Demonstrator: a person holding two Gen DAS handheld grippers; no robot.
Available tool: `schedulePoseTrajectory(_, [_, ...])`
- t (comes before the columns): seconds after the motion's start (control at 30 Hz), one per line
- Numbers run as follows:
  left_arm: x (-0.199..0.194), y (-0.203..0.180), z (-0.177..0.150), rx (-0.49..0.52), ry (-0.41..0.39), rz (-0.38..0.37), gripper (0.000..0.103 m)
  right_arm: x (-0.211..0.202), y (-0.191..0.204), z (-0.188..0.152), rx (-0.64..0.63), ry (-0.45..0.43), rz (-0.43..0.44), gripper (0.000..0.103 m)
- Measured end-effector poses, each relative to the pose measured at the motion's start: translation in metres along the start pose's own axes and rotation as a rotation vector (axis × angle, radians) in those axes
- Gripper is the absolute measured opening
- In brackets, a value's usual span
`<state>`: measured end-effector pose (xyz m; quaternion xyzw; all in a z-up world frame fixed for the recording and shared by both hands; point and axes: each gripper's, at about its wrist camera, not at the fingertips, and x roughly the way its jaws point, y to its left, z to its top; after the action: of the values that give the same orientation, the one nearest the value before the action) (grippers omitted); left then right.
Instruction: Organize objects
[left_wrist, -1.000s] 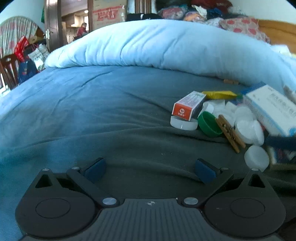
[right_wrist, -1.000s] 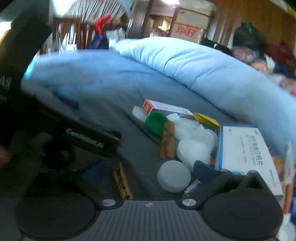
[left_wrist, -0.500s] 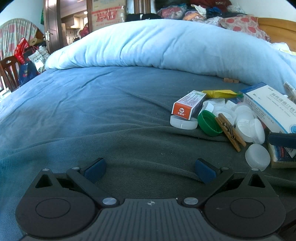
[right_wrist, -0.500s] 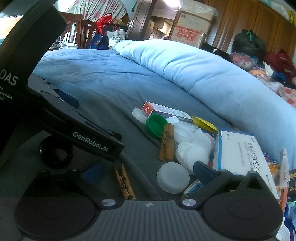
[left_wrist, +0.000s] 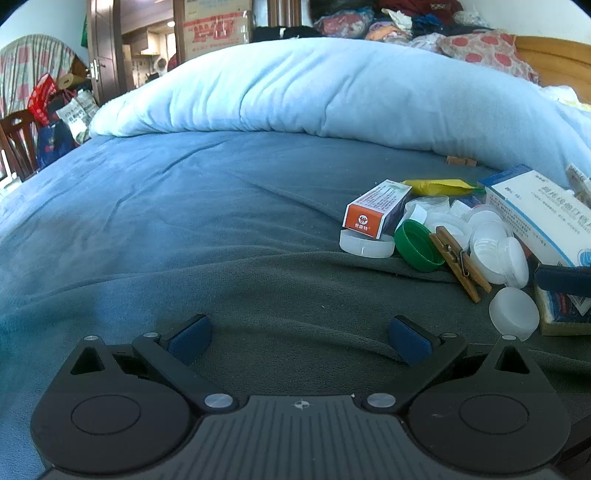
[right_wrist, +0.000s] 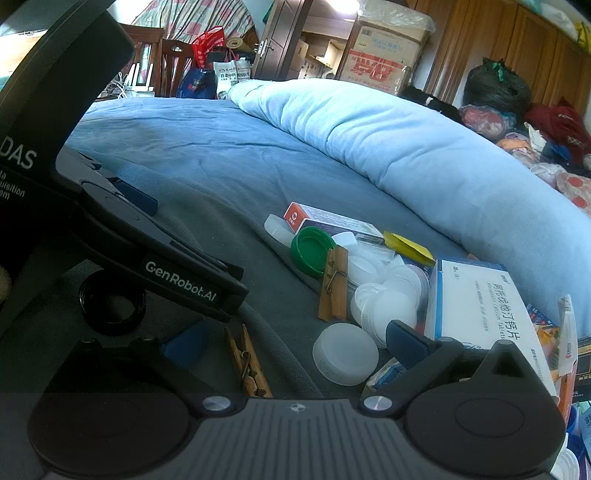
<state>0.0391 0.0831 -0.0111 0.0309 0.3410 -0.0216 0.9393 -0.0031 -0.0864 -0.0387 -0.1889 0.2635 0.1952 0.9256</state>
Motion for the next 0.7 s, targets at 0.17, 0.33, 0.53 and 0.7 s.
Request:
schedulePoseTrajectory(0.17, [0.0007, -0.0027, 0.0003, 0.007, 0.002, 0.009, 0.103, 0.0028, -0.0018, 0.0003, 0.011, 0.0, 0.008, 0.103])
schedulePoseTrajectory(0.33, [0.0026, -0.002, 0.0009, 0.006, 0.003, 0.006, 0.103, 0.0044, -0.0069, 0.0003, 0.017, -0.001, 0.013, 0.103])
schedulePoseTrajectory(0.53, [0.0041, -0.0005, 0.002, 0.004, 0.006, -0.003, 0.103, 0.0053, -0.0079, 0.0004, 0.012, -0.002, 0.012, 0.103])
schedulePoseTrajectory(0.7, [0.0048, 0.0017, 0.0023, -0.003, 0.004, -0.013, 0.103, 0.0052, -0.0082, 0.0003, 0.012, -0.002, 0.012, 0.103])
